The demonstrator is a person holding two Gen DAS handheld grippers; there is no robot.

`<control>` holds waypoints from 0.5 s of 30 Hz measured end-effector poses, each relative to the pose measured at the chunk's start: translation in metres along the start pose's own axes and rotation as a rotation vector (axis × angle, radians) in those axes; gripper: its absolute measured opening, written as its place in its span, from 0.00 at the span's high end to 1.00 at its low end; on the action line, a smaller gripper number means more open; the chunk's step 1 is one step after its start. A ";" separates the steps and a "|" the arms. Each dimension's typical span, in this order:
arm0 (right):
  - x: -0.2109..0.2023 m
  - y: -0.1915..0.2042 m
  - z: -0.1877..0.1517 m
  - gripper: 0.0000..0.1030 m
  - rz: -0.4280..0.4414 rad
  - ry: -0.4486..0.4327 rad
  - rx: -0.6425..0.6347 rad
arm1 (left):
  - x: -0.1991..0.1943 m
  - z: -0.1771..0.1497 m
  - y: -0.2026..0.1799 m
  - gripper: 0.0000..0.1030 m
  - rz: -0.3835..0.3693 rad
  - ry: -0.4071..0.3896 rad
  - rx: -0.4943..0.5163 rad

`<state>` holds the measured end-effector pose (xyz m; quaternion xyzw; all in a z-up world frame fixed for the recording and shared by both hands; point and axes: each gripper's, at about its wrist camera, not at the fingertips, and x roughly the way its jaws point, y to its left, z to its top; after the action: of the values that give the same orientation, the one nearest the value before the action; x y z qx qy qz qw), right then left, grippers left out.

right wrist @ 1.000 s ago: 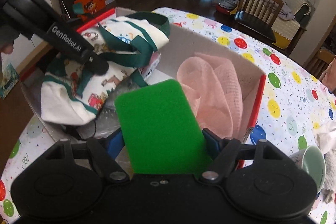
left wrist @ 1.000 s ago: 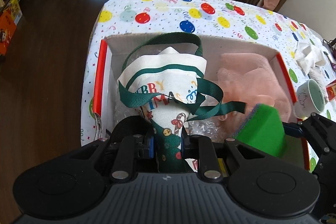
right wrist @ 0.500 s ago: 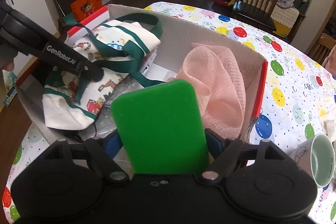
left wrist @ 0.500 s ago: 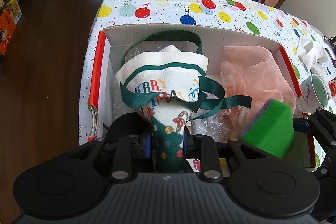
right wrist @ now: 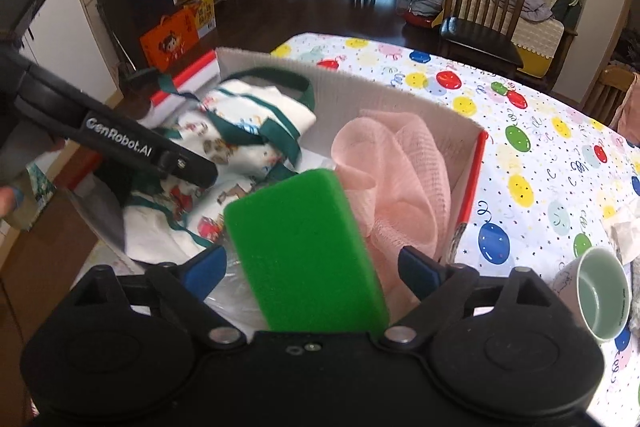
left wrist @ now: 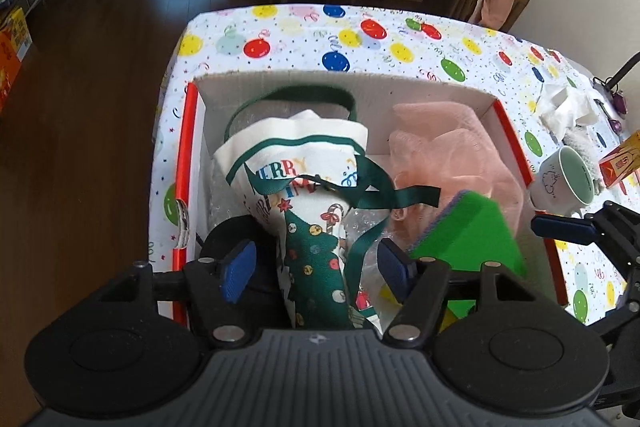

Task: Organize soft objects
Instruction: 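Open both tools to drop the tote bag and green sponge into the box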

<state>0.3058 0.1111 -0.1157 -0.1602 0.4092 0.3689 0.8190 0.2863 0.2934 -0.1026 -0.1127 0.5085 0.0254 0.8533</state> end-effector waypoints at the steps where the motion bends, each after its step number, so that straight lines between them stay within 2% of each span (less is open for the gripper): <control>1: -0.004 0.000 0.001 0.09 0.004 -0.007 0.007 | -0.004 0.000 -0.001 0.35 -0.005 -0.008 0.000; 3: -0.014 0.000 0.001 0.05 0.014 -0.025 0.023 | -0.013 -0.001 -0.004 0.35 -0.020 -0.024 0.011; 9: -0.052 -0.006 0.001 0.00 0.041 -0.092 0.053 | -0.045 -0.004 -0.024 0.35 -0.042 -0.087 0.080; 11: -0.066 -0.009 0.000 0.00 0.052 -0.112 0.064 | -0.056 -0.004 -0.033 0.28 -0.059 -0.105 0.099; 15: -0.095 -0.017 -0.005 0.00 0.063 -0.154 0.083 | -0.072 -0.003 -0.055 0.26 -0.097 -0.137 0.138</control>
<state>0.2785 0.0515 -0.0442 -0.0843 0.3650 0.3885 0.8419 0.2574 0.2446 -0.0317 -0.0762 0.4435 -0.0434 0.8920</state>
